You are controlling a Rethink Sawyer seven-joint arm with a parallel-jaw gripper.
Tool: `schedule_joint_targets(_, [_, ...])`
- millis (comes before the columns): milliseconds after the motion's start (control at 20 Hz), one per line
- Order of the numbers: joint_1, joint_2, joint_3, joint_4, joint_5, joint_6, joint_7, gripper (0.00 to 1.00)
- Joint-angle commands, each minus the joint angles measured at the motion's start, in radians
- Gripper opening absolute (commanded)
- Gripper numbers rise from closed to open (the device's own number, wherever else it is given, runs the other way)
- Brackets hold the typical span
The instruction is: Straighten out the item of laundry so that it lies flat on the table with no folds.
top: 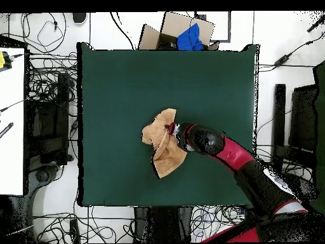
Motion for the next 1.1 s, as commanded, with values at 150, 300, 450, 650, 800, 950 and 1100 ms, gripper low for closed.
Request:
schedule_joint_targets(150, [0.073, 0.028, 0.047, -0.122, -0.032, 0.022, 0.008, 1.00])
schedule_joint_targets(300, [0.074, 0.023, 0.054, -0.134, -0.049, 0.005, -0.009, 1.00])
schedule_joint_targets(450, [0.077, 0.012, 0.047, -0.134, -0.045, 0.030, -0.011, 1.00])
schedule_joint_targets(650, [0.072, -0.008, 0.048, -0.123, -0.037, 0.055, -0.011, 1.00])
schedule_joint_targets(800, [0.070, -0.016, 0.049, -0.120, -0.034, 0.060, -0.009, 1.00])
schedule_joint_targets(950, [0.072, -0.023, 0.051, -0.125, -0.027, 0.083, -0.013, 1.00])
schedule_joint_targets(1100, [0.081, -0.031, 0.052, -0.141, -0.023, 0.126, -0.029, 1.00])
